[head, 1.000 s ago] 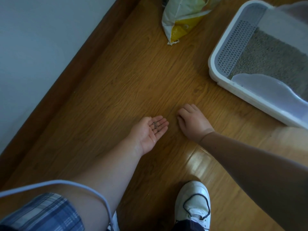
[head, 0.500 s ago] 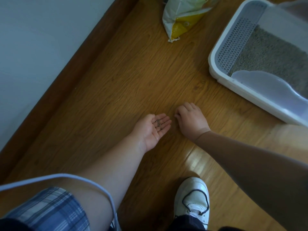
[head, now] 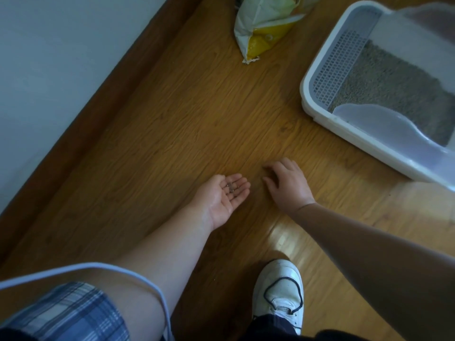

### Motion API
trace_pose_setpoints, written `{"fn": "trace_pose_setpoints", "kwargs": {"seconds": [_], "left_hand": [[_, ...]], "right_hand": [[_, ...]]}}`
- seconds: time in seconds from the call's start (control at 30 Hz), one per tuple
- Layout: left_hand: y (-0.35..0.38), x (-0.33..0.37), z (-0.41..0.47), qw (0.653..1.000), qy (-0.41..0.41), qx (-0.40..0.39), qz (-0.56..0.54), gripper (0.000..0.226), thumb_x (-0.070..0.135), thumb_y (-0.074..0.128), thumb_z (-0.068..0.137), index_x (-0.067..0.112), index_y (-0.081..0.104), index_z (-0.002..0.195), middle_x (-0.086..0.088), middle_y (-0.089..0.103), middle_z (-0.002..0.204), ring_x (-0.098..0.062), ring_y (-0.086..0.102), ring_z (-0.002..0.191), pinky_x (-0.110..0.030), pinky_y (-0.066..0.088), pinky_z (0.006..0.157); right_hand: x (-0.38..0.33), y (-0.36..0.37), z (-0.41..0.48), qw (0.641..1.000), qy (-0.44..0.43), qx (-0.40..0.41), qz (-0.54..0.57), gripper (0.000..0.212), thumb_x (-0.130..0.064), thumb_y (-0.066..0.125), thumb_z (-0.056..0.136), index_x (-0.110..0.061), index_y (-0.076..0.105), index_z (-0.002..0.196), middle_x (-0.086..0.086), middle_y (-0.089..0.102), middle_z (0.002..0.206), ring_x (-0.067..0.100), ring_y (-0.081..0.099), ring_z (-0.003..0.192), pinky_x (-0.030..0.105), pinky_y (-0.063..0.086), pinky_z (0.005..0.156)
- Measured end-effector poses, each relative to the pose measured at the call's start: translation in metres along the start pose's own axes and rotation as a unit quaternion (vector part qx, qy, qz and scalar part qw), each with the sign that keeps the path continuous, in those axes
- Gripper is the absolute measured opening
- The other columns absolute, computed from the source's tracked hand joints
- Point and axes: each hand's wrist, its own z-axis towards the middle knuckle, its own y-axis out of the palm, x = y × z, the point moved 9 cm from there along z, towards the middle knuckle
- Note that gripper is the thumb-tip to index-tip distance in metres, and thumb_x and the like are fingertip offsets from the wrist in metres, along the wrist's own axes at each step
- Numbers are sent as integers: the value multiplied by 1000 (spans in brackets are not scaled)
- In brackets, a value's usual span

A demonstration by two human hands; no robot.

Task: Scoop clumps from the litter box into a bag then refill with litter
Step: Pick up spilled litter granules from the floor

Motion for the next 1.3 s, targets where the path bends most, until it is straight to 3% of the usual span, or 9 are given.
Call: {"fn": "trace_pose_setpoints", "kwargs": {"seconds": [0.13, 0.3, 0.6, 0.73, 0.97, 1.13, 1.23, 1.3], "left_hand": [[-2, 2, -2, 1000, 5, 1, 11, 37, 21, 36, 107, -3, 61, 121, -21, 67, 121, -31, 65, 113, -43, 52, 101], [-4, 0, -1, 1000, 5, 1, 14, 37, 20, 35, 107, -3, 59, 123, -21, 65, 123, -31, 64, 115, -43, 51, 102], [-19, 5, -1, 1000, 9, 7, 8, 35, 19, 38, 106, -2, 60, 123, -21, 67, 121, -31, 66, 112, -43, 53, 99], [-28, 12, -2, 1000, 15, 10, 5, 35, 19, 40, 105, -3, 61, 123, -20, 69, 118, -31, 69, 109, -42, 55, 97], [-33, 11, -3, 1000, 9, 16, 19, 36, 19, 39, 105, -3, 61, 123, -20, 69, 118, -31, 69, 109, -42, 55, 96], [-22, 5, -5, 999, 5, 3, 53, 36, 19, 36, 106, -5, 62, 114, -21, 69, 110, -30, 67, 105, -42, 54, 97], [-12, 3, -8, 998, 6, -11, 65, 33, 14, 39, 103, 0, 65, 89, -16, 67, 82, -26, 66, 80, -38, 58, 78], [-8, 7, -10, 998, 12, -13, 66, 35, 13, 39, 102, 2, 66, 83, -15, 67, 81, -25, 67, 77, -37, 58, 75]], "right_hand": [[-4, 3, 3, 1000, 0, 18, -8, 20, -20, 67, 90, -18, 66, 110, -3, 61, 102, 19, 54, 96, 37, 46, 93], [-11, 8, 5, 998, -51, 9, -34, 5, -14, 61, 92, -16, 65, 91, -1, 60, 89, 20, 52, 84, 40, 47, 80], [-15, 11, 3, 991, -74, 6, -113, 9, -18, 58, 95, -13, 65, 97, 5, 62, 95, 26, 57, 89, 40, 46, 82], [1, 1, -6, 990, -36, 23, -131, 11, -25, 63, 93, -14, 63, 93, 2, 57, 92, 24, 51, 87, 38, 40, 80], [-3, 8, -7, 978, -29, -33, -206, 21, -27, 50, 98, -13, 65, 100, 7, 61, 98, 29, 57, 92, 42, 43, 84], [-56, 6, -10, 994, -95, -14, -60, 25, -27, 44, 93, -12, 64, 91, 6, 60, 87, 30, 58, 84, 44, 47, 78], [-99, 8, -20, 985, -172, -9, -6, 30, -21, 43, 93, -15, 71, 101, 0, 63, 89, 21, 56, 84, 38, 45, 75], [-104, 3, -16, 984, -176, -10, 1, 37, -17, 40, 90, -18, 72, 108, -2, 64, 92, 21, 56, 86, 38, 45, 76]]}}
